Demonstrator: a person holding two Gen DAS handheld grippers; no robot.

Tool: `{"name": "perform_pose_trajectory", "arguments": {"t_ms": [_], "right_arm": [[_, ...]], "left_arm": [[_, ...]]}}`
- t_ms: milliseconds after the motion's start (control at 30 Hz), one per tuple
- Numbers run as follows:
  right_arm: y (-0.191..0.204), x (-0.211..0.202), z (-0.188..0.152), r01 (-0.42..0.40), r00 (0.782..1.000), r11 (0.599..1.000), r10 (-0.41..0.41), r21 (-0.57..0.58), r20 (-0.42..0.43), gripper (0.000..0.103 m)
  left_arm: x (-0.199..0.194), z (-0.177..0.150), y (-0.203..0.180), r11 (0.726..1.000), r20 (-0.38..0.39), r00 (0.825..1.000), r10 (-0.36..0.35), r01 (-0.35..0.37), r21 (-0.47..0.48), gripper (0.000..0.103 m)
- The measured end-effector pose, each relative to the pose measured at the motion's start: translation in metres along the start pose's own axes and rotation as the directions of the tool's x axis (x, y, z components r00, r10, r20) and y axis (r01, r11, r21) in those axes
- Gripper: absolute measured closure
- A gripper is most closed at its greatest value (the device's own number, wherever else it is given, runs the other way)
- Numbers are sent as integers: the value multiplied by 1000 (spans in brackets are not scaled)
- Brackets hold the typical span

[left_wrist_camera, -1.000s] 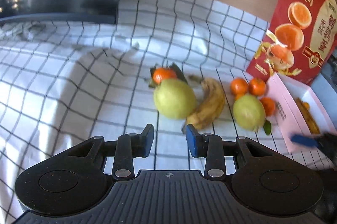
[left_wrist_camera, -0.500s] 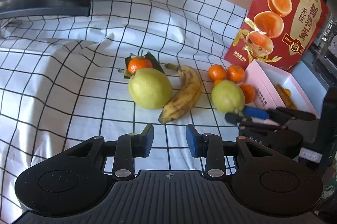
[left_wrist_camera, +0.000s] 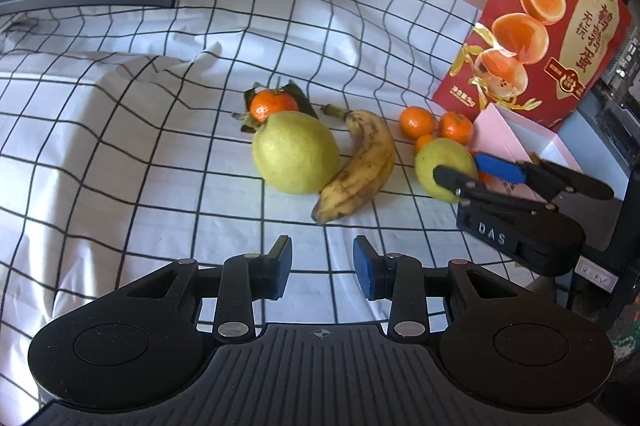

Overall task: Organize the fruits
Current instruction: 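Close the right tool around the green pear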

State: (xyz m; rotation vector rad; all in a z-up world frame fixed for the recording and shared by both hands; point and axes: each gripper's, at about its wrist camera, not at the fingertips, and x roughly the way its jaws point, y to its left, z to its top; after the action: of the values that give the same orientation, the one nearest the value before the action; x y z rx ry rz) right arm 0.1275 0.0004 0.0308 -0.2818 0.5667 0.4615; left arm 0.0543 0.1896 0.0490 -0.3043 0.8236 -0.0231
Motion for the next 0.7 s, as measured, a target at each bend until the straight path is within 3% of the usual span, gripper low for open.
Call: {"name": "perform_pose_trajectory", "arguments": {"t_ms": [100, 200, 433, 567, 700], "right_arm": [[-1, 7, -6, -26, 999, 999, 27, 28, -31, 40], [1, 11, -11, -35, 999, 999, 36, 35, -40, 37], [0, 22, -18, -42, 991, 995, 53, 89, -125, 37], [-2, 16, -17, -42, 993, 994, 52, 100, -106, 47], [2, 17, -11, -17, 996, 998, 22, 58, -88, 48]], "left_arm": [[0, 0, 4, 1000, -3, 1000, 6, -6, -9, 65], [1, 0, 4, 1000, -8, 1000, 6, -6, -12, 65], [5, 1, 0, 1000, -18, 1000, -5, 4, -4, 65], [10, 0, -3, 1000, -29, 1000, -12, 12, 5, 65], [12, -3, -13, 999, -39, 999, -34, 35, 27, 65]]}}
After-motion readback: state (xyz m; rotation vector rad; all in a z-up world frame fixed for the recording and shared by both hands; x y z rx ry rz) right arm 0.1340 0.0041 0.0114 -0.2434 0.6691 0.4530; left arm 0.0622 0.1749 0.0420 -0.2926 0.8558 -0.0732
